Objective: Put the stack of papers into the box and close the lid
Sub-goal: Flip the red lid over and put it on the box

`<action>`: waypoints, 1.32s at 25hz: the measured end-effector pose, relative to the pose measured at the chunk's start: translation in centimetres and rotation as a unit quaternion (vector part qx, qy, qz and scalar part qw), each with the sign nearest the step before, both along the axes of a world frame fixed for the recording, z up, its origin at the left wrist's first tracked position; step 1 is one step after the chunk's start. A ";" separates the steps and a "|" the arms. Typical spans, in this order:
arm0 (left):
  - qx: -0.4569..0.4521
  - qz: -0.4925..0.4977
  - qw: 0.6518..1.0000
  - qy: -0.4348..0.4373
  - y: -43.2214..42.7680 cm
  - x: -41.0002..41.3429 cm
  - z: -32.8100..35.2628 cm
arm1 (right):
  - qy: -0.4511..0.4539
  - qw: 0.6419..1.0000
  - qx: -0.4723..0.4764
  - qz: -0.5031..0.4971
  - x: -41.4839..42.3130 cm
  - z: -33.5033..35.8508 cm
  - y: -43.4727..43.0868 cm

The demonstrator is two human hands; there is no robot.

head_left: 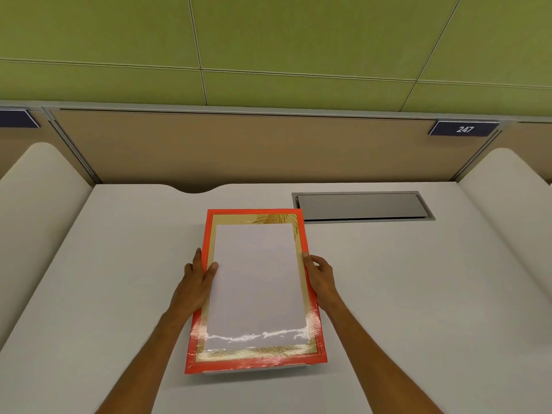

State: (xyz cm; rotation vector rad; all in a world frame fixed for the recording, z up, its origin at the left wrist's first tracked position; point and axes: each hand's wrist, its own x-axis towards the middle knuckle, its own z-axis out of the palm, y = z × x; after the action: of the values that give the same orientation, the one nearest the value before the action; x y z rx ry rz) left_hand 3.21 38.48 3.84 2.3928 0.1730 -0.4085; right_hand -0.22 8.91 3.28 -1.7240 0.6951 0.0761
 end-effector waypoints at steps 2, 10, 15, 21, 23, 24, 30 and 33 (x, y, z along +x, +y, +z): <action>-0.004 0.001 1.000 0.001 -0.1 0.2 -0.4 | -0.002 1.000 0.002 -0.003 0.1 -0.3 -0.1; 0.165 -0.023 0.972 -0.165 -0.4 -0.7 -0.2 | -0.022 0.961 -0.271 0.058 -0.2 0.5 0.9; 0.197 -0.150 0.936 -0.250 -2.8 -0.9 -1.2 | -0.114 0.847 -0.469 0.221 -0.6 0.3 3.8; 0.197 -0.160 0.946 -0.202 -3.3 -0.9 -3.3 | -0.072 0.839 -0.467 0.268 -1.0 -2.7 4.2; 0.198 -0.157 0.948 -0.196 -3.4 -0.9 -3.5 | -0.073 0.838 -0.470 0.267 -1.1 -3.0 4.1; 0.201 -0.156 0.947 -0.195 -3.4 -0.9 -3.7 | -0.076 0.836 -0.473 0.267 -1.1 -3.2 4.1; 0.225 -0.155 0.943 -0.189 -3.4 -1.0 -4.2 | -0.074 0.828 -0.486 0.270 -1.2 -3.6 4.2; 0.240 -0.154 0.940 -0.188 -3.7 -1.2 -4.0 | -0.068 0.825 -0.494 0.267 -1.3 -3.6 4.3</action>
State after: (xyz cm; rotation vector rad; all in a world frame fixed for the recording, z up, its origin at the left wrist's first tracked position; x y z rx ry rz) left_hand 2.05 34.81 -0.20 2.9387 -0.3171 -0.0345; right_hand -1.53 13.18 -0.31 -2.8644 0.0681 -0.0345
